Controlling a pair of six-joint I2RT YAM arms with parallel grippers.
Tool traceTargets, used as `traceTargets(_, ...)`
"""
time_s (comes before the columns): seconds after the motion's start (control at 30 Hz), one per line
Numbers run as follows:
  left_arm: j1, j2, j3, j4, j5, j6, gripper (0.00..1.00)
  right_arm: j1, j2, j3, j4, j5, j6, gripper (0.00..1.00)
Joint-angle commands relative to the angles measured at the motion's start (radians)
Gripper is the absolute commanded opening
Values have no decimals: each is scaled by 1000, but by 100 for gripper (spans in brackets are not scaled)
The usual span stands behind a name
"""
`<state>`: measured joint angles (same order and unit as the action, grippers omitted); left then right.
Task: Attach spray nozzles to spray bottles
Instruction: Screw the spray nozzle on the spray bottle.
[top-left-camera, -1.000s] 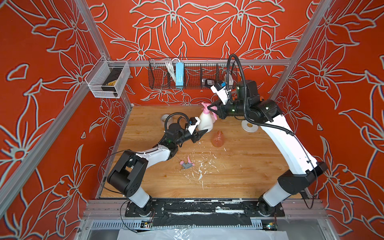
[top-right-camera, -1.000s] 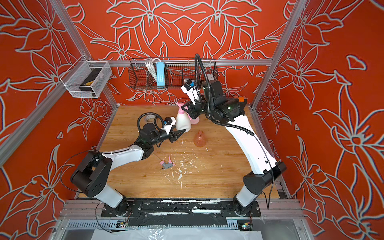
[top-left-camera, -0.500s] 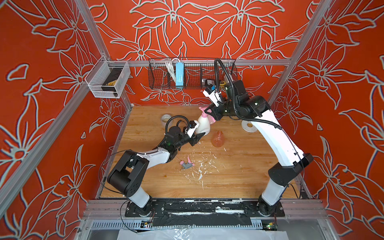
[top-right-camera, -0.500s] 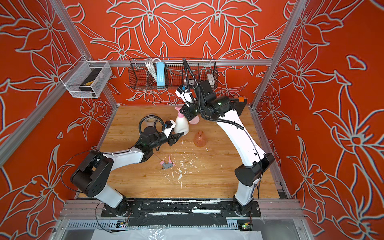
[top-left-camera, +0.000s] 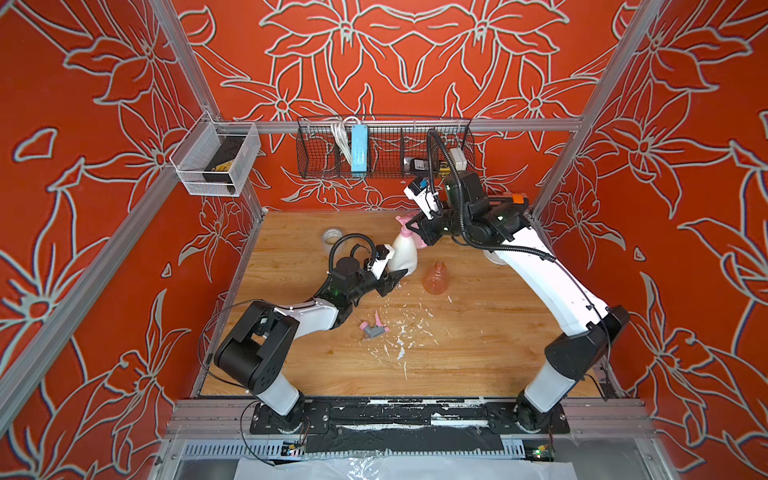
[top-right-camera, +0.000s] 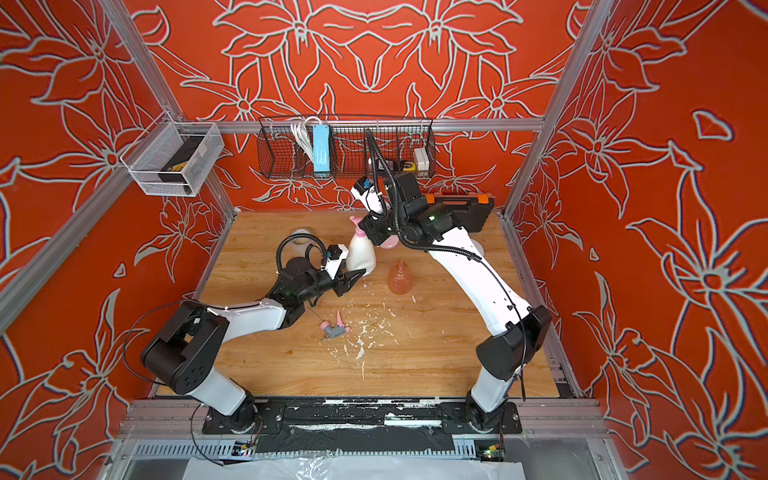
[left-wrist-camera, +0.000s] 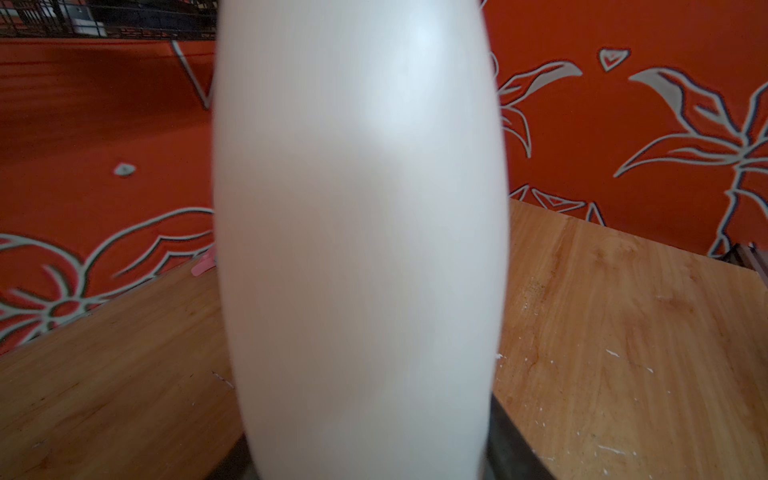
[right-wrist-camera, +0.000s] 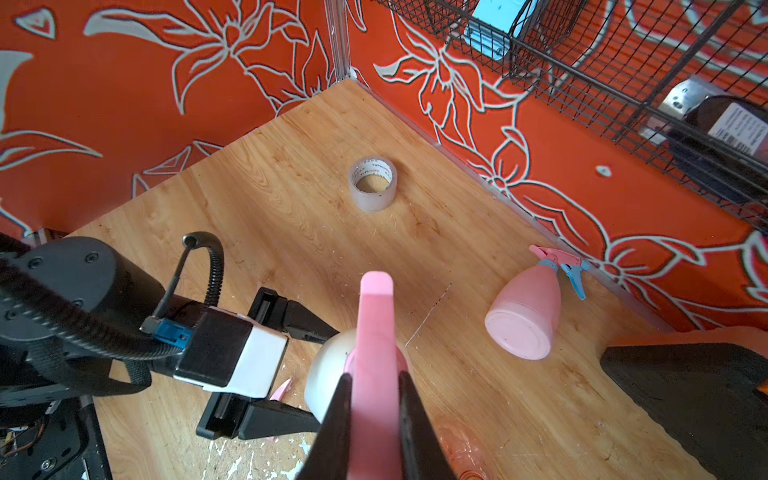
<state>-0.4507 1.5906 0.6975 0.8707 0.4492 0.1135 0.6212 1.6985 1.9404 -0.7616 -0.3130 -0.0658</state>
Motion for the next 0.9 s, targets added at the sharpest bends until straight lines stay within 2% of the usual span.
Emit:
traceTargets(0.0,-1,-58,26,221,35,8,35,-8,15,-24,-61,-24,17,0)
traceTargets(0.1,-2,-58,23,250,0,3,34,-8,47,31,-149,-42,35,0)
traceTargets(0.23,-8,-38,26,331,-118,11,33,9,168,236,-427,-31,54,0)
traceTargets(0.3,-20,-25,32,364,-194,41,33,26,216,307,-503,14,73,0)
traceTargets(0.37,-40,-11,41,393,-284,78,33,51,250,359,-557,115,107,0)
traceTargets(0.63,-100,41,78,449,-494,112,33,136,323,439,-609,478,322,0)
traceTargets(0.87,-156,80,90,501,-606,92,33,193,386,472,-605,513,604,0)
